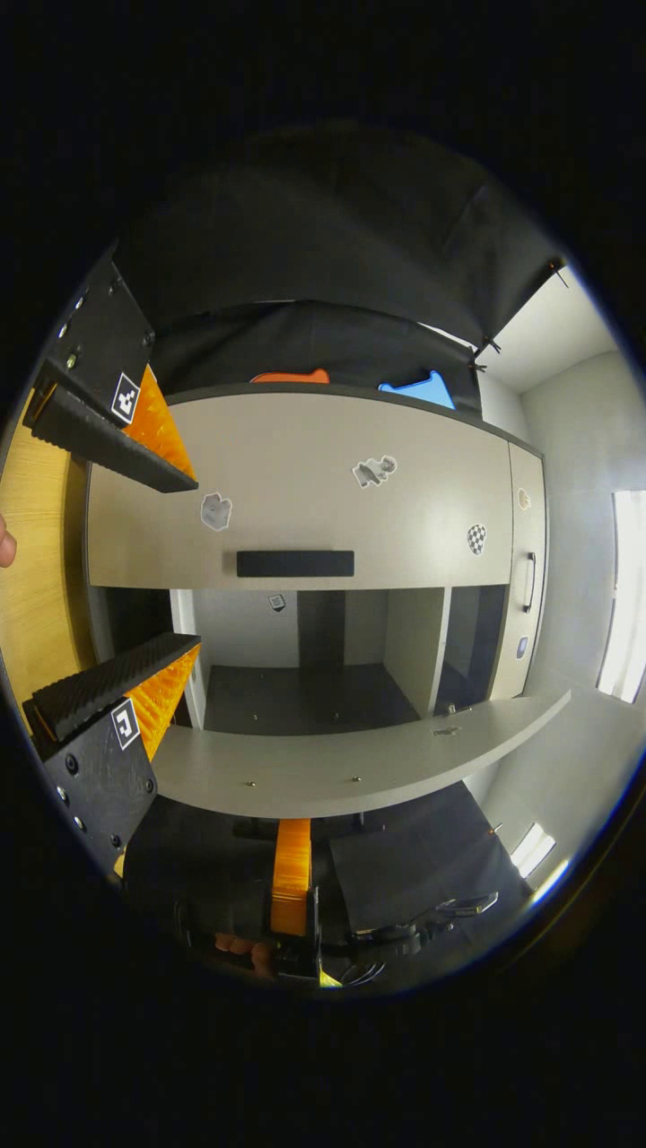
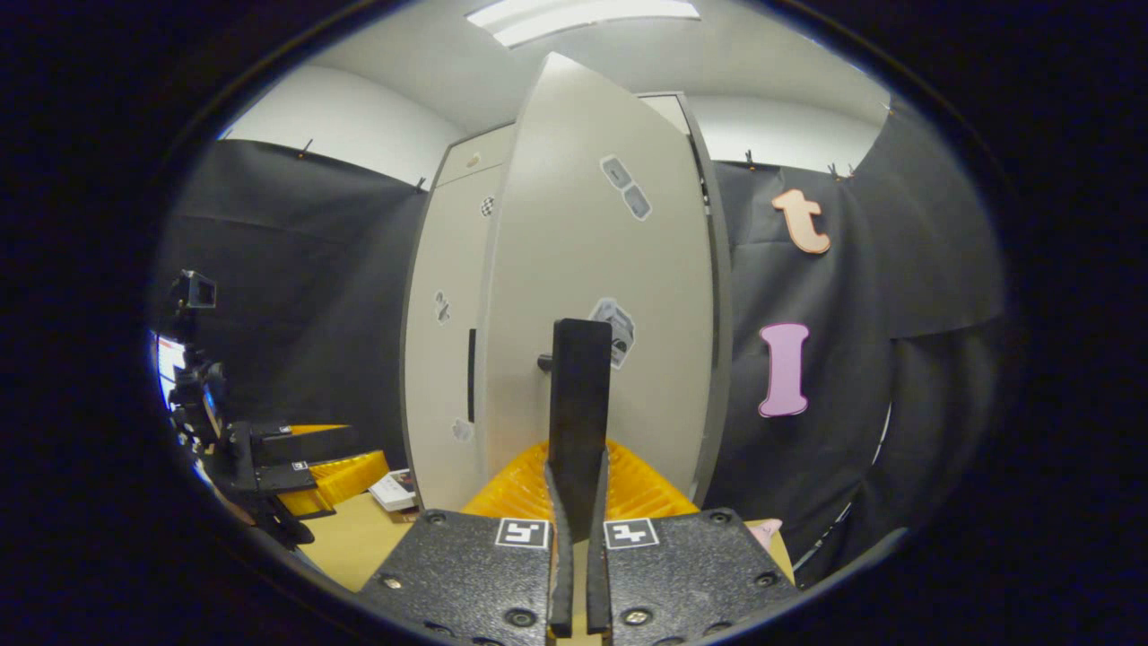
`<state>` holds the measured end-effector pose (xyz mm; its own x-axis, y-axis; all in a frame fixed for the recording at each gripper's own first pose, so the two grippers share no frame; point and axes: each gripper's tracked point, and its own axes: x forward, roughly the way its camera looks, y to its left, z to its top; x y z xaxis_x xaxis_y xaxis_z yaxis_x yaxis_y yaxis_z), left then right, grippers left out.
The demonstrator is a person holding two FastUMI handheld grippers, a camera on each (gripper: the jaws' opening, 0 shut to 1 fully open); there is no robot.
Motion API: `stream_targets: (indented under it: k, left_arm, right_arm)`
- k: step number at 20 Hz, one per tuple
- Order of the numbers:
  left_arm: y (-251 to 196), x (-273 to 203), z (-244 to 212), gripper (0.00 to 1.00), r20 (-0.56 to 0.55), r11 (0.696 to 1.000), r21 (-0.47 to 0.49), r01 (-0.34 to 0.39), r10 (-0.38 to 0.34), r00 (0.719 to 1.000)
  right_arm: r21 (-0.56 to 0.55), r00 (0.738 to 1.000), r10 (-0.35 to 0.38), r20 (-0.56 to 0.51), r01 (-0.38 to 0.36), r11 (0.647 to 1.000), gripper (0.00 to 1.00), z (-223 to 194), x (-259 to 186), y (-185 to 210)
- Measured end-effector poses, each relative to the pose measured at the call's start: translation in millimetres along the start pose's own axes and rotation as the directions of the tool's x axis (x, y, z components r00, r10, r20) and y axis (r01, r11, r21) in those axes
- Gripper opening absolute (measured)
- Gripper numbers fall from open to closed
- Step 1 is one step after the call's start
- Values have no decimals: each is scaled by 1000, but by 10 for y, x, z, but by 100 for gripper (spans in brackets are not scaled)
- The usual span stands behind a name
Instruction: Open the right door of the double-door shoe cabinet with the right hand, and open the left door with the left hand.
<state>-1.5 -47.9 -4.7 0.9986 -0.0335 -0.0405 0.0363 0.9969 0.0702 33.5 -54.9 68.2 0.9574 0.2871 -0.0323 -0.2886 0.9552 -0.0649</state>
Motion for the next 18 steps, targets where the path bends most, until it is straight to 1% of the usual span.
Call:
stream_targets:
  k: [1, 2, 4, 5, 6, 7, 9, 10, 11, 13, 15, 18]
  left_arm:
    - [-42, 1, 7, 95, 2, 1000, 0, 4, -4, 1000]
    - [-84, -1, 19, 95, 5, 1000, -1, 7, -7, 1000]
    - [-165, 3, 14, 95, 6, 1000, -2, 17, -17, 1000]
    - [-191, 7, 10, 95, 4, 1000, -2, 19, -19, 1000]
    - [-218, 18, -1, 95, 1, 1000, -3, 21, -21, 1000]
    - [-257, 30, -10, 95, 0, 1000, -8, 26, -26, 1000]
    - [-354, 51, -42, 95, -12, 999, -18, 41, -42, 999]
    - [-392, 59, -67, 95, -19, 999, -22, 48, -49, 999]
    - [-416, 65, -82, 95, -24, 998, -25, 53, -53, 998]
    - [-475, 71, -115, 95, -33, 998, -26, 57, -58, 998]
    - [-497, 57, -124, 95, -36, 998, -23, 57, -58, 998]
    - [-424, 63, -83, 95, -21, 999, -30, 29, -29, 999]
  right_arm:
    - [-1, 1000, -6, 5, 6, 1000, 10, 4, -32, -49]
    - [0, 1000, -18, 7, 18, 1000, 9, 3, -47, -73]
    - [-8, 998, -55, 14, 56, 998, 9, -3, -119, -200]
    - [-11, 996, -83, 15, 83, 996, 9, -1, -181, -329]
    - [-15, 993, -119, 20, 119, 993, 7, 4, -260, -526]
    - [-24, 988, -157, 16, 157, 987, 8, 1, -303, -702]
    - [-56, 969, -248, 13, 248, 967, 5, -30, -350, -1076]
    - [-46, 976, -218, 12, 218, 975, 4, -39, -347, -1060]
    - [-4, 984, -180, 15, 180, 984, 4, -26, -321, -946]
    - [-37, 980, -196, 29, 197, 980, 4, -42, -325, -1026]
    - [-61, 977, -210, 40, 212, 975, 4, -22, -333, -1019]
    - [-65, 976, -212, 50, 215, 975, 4, -37, -339, -1023]
